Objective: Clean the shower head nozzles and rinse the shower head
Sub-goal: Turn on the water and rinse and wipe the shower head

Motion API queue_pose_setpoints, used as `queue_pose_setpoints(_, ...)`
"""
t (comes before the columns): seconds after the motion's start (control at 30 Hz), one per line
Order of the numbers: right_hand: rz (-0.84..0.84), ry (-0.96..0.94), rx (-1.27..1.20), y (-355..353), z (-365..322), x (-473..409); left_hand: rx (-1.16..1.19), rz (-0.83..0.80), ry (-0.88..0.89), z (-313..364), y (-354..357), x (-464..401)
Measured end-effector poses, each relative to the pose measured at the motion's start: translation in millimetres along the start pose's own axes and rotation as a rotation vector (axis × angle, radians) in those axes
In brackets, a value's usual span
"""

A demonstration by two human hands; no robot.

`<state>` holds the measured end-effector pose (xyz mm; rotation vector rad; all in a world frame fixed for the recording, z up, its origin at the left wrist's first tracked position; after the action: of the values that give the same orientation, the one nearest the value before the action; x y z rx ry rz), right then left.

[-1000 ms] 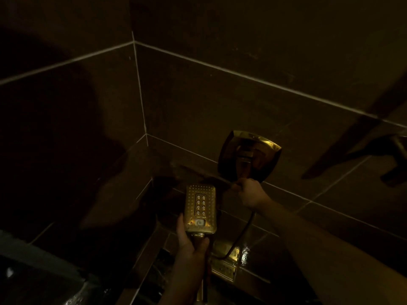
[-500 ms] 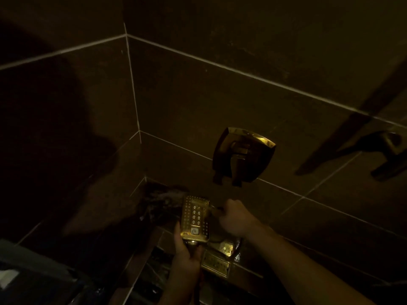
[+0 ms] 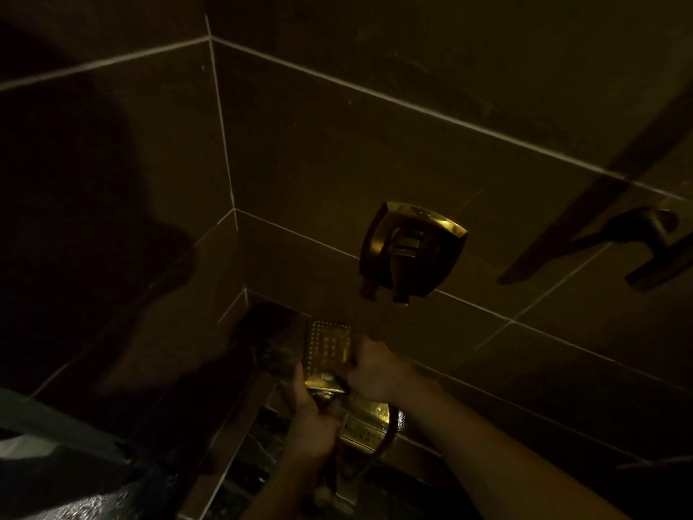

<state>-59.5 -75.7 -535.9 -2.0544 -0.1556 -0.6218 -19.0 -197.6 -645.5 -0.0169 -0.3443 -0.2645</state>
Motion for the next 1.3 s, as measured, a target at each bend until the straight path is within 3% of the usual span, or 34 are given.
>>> queue_pose_setpoints(0.27,-0.101,-0.01,0.011,17.1,-2.1,-7.0,-0.008,0.006,-0.028,12.1,-9.4,-2.1)
queue_pose_setpoints(0.6,0.149,0.241,-0.011,-22.4,6.6,-39.5,0.051,-0.054,0.106,24.0,-16.2,5.3)
queue_pose_setpoints(0.93,-0.028,-0.05,0.01,-9.9,-6.2,-32.4,-0.047,-0.108,0.072,24.5,-2.7,-10.5)
queue_pose_setpoints(1.07,-0.03,0.001,0.023,-21.7,17.7,-31.5,-0.05,-0.084,0.061,27.0,2.6,-20.3)
queue_pose_setpoints(1.3,0.184,0.152,-0.124,-64.0,56.9,-49.5,0.065,-0.01,-0.008,34.2,12.8,-38.3)
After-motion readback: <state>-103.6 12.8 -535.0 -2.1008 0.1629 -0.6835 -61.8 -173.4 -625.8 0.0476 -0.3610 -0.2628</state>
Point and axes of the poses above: each hand's wrist, its own x-axis away from the middle knuckle, its own y-axis out of the palm, z = x × y, the point moved 5 cm from there along -x, towards the middle knuckle, and after that the axes turned 7 degrees about y, right-handed, at the moved point
